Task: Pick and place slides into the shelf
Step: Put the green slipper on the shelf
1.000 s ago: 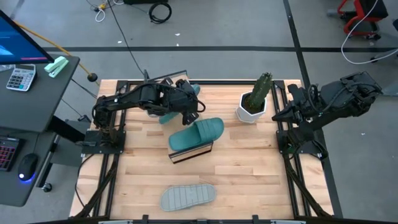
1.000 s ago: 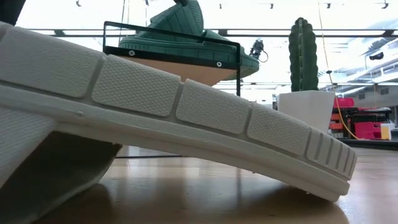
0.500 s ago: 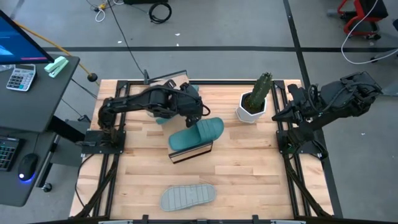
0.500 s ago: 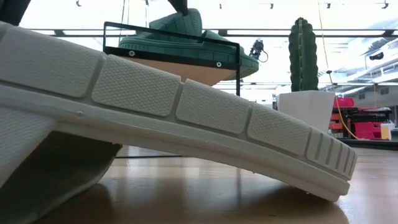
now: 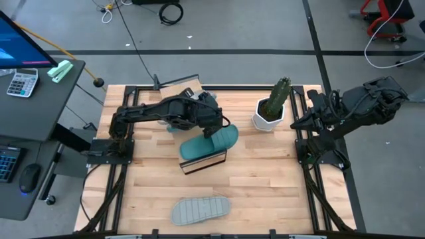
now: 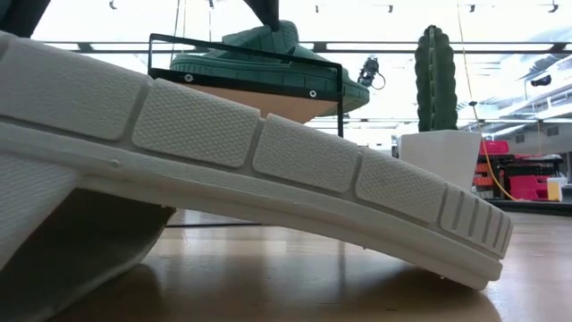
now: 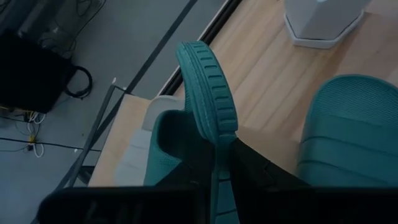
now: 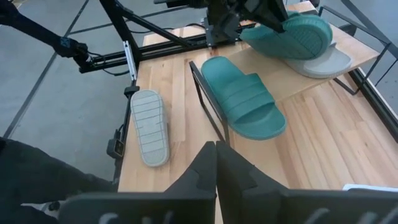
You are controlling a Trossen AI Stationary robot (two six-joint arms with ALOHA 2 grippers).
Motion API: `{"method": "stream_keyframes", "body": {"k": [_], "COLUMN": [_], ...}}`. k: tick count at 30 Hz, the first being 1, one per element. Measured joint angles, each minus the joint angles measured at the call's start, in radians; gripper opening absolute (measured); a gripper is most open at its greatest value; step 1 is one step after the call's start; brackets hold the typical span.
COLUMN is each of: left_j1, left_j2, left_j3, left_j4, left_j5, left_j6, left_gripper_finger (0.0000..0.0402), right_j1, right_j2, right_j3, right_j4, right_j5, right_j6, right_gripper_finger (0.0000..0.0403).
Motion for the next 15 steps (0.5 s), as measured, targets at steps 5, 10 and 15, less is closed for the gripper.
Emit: {"method": "stream_keyframes", "body": {"k": [5, 10, 15], "left_j1": [-0.007, -0.010, -0.010], "left_j2": [0.027, 0.058, 0.088], "left_j3": [-0.001, -0.001, -0.001], "left_j4": [0.032, 0.058, 0.081], "left_j5": [0.005, 0.006, -0.001], "left_j6": [0.000, 0.000, -0.005], "left_gripper_finger": [0.0040, 0.0040, 0.0037], "right_j1": [0.000, 0.000, 0.000], "right_j2": [0.000, 0.004, 0.011], "right_j3": [0.000, 0.000, 0.000], "right_j4": [0.000, 0.000, 0.000], "right_j5": [0.000, 0.000, 0.000], "right_j6": [-0.002, -0.008, -0.010], "right_gripper_finger": [0.0004, 0.0003, 0.0002]}}
